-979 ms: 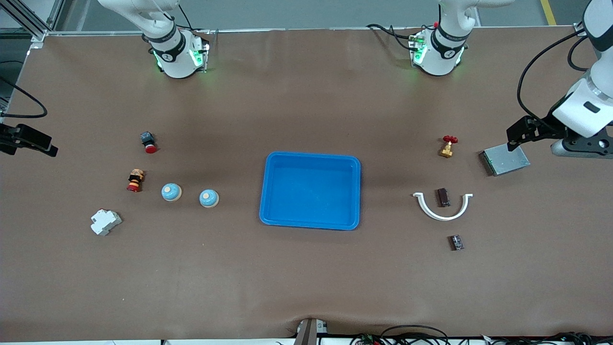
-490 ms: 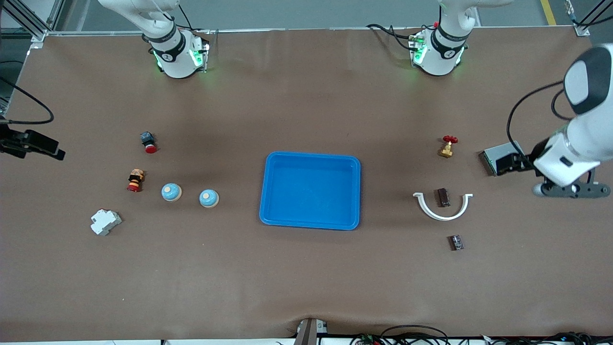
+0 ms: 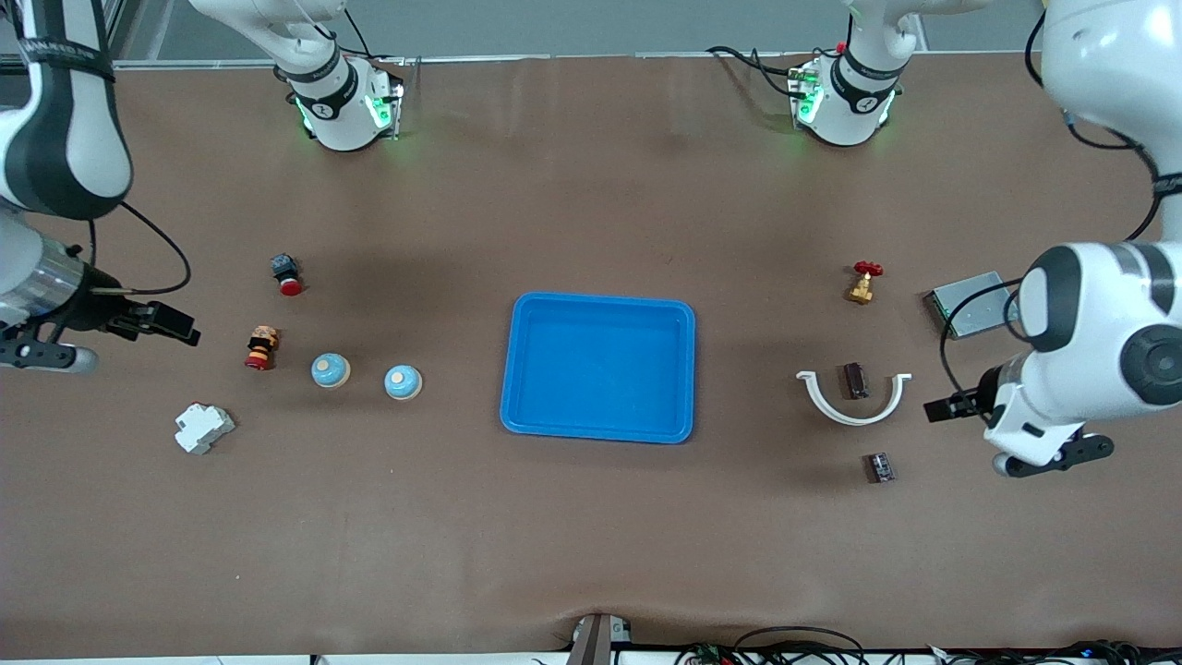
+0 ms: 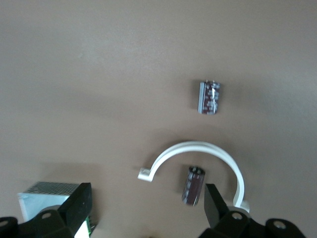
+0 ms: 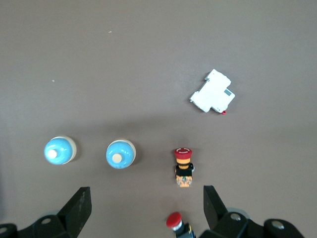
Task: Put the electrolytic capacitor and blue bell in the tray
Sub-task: 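Reach the right gripper to a blue bell while the left gripper reaches a capacitor, then grasp the blue bell with the right gripper while the left gripper grasps the capacitor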
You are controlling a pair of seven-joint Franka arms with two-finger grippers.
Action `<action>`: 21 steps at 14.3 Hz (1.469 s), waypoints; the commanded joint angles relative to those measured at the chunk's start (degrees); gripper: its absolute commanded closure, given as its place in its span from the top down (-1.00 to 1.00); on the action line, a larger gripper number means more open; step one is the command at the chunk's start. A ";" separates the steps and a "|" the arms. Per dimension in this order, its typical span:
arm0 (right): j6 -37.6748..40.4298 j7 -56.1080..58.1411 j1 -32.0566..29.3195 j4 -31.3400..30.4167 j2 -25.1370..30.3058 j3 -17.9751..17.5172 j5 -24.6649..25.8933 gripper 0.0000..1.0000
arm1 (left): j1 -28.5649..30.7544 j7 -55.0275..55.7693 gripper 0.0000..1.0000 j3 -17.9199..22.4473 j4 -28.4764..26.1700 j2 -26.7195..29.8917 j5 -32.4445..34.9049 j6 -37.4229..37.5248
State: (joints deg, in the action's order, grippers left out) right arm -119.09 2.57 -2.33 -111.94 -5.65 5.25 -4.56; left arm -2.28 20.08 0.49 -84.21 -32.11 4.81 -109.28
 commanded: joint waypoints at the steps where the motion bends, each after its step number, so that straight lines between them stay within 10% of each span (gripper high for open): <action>1: -5.18 -0.73 -0.13 -5.83 -0.14 -0.68 -0.80 1.00 | -0.01 7.92 1.00 0.21 2.21 -2.95 0.99 -1.46; 13: -34.00 -6.96 6.99 -14.10 -15.00 -0.85 -1.15 1.00 | -1.33 9.38 1.00 -0.58 2.47 -7.08 0.73 -11.55; 21: -35.78 -9.78 8.57 -14.36 -17.64 -0.94 -1.24 1.00 | -1.68 4.19 1.00 -6.20 2.74 -7.18 -0.42 -13.86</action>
State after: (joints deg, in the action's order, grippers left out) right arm -154.24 -5.33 5.14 -125.65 -23.37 4.19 -5.33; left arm -4.05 27.01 -5.63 -82.33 -39.12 4.79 -123.19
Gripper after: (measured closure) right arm 0.000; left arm 0.000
